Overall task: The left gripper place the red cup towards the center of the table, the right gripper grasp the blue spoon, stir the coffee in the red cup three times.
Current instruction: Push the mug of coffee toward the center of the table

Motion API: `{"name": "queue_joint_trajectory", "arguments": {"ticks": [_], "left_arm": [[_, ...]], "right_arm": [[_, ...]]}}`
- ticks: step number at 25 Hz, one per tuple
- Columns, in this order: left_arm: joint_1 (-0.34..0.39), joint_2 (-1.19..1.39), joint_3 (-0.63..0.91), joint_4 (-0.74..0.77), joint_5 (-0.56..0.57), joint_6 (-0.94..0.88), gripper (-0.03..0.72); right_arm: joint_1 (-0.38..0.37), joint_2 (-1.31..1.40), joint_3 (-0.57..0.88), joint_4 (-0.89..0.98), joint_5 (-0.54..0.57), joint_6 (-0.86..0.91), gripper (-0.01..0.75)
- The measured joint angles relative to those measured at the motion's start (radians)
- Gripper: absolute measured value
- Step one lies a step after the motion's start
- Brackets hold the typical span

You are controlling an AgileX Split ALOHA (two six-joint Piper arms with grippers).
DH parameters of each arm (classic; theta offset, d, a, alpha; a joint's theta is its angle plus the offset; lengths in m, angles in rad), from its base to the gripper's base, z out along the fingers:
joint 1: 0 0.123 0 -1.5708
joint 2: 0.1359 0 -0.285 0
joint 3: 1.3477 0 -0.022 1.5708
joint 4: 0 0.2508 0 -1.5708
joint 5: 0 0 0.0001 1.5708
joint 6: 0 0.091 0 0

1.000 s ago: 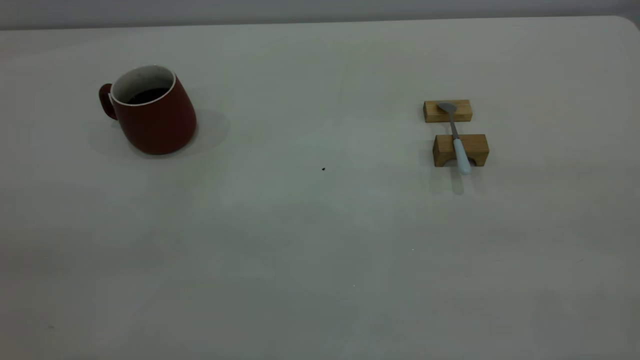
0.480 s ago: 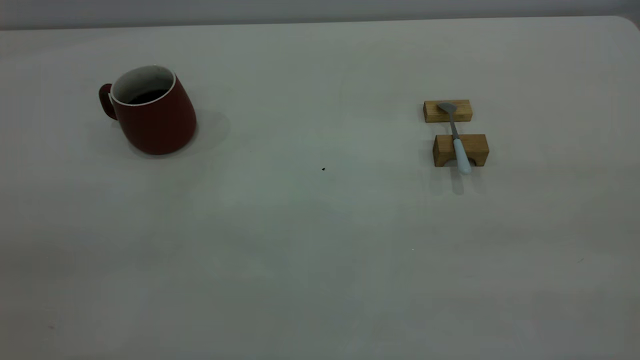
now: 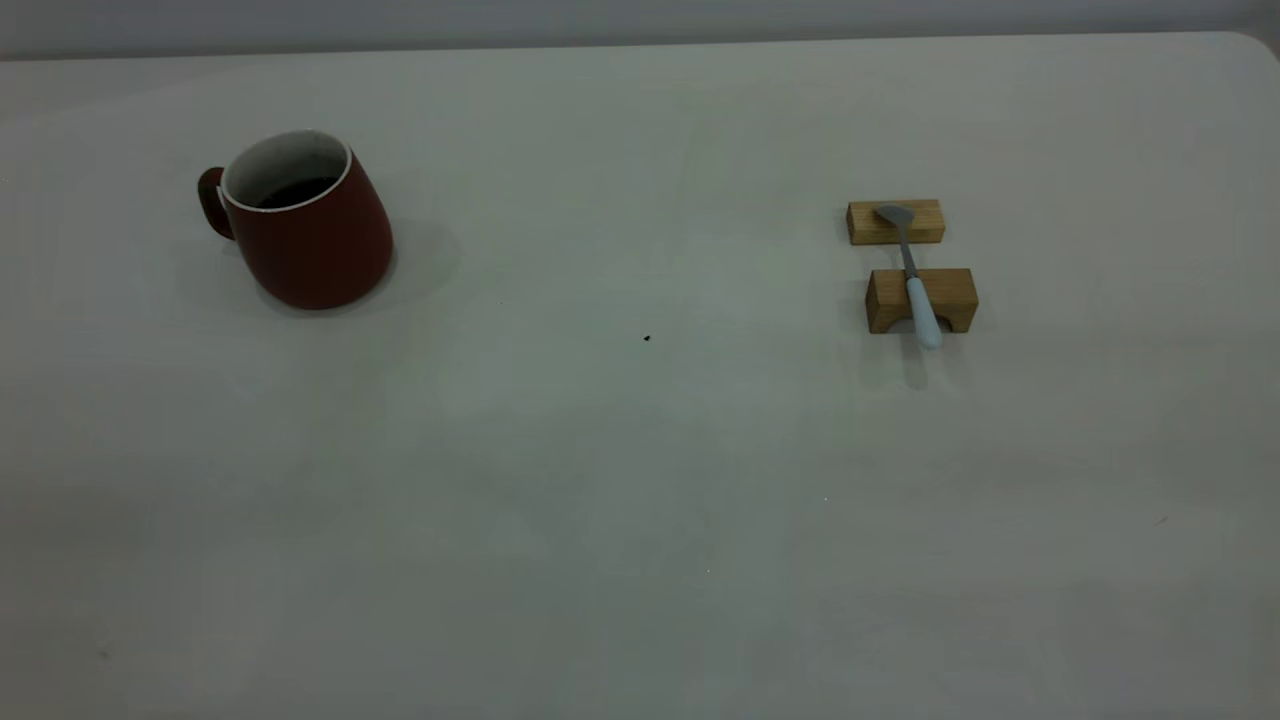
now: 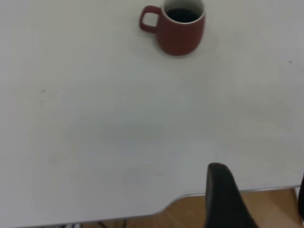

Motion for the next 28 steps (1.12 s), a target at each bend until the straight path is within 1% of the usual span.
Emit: {"name": "queue_joint_trajectory", "arguments": {"ticks": [5, 7, 10, 12, 17, 21, 24, 26, 28], "left_arm": [[0.0, 0.0, -0.002, -0.032, 0.0, -0.016, 0.449], [0.0, 0.015, -0.022, -0.019, 0.0, -0.067, 0.449], [0.0, 0.111, -0.064, 0.001, -0.005, -0.111, 0.449], [0.0, 0.207, -0.086, 0.003, -0.031, -0.113, 0.449], [0.0, 0.477, -0.094, 0.001, -0.178, -0.122, 0.449], [0.0, 0.687, -0.094, 0.003, -0.314, -0.066, 0.449], [0.0, 0.846, -0.095, 0.003, -0.462, -0.011, 0.449], [0.0, 0.942, -0.107, 0.003, -0.544, -0.006, 0.449], [0.0, 1.071, -0.149, 0.003, -0.582, -0.01, 0.449]], "right_arm": [[0.0, 0.0, 0.0, 0.0, 0.0, 0.0, 0.237], [0.0, 0.0, 0.0, 0.0, 0.0, 0.0, 0.237], [0.0, 0.0, 0.0, 0.0, 0.0, 0.0, 0.237], [0.0, 0.0, 0.0, 0.0, 0.0, 0.0, 0.237], [0.0, 0.0, 0.0, 0.0, 0.0, 0.0, 0.237], [0.0, 0.0, 0.0, 0.0, 0.0, 0.0, 0.237], [0.0, 0.0, 0.0, 0.0, 0.0, 0.0, 0.237], [0.0, 0.0, 0.0, 0.0, 0.0, 0.0, 0.237], [0.0, 0.0, 0.0, 0.0, 0.0, 0.0, 0.237]]}}
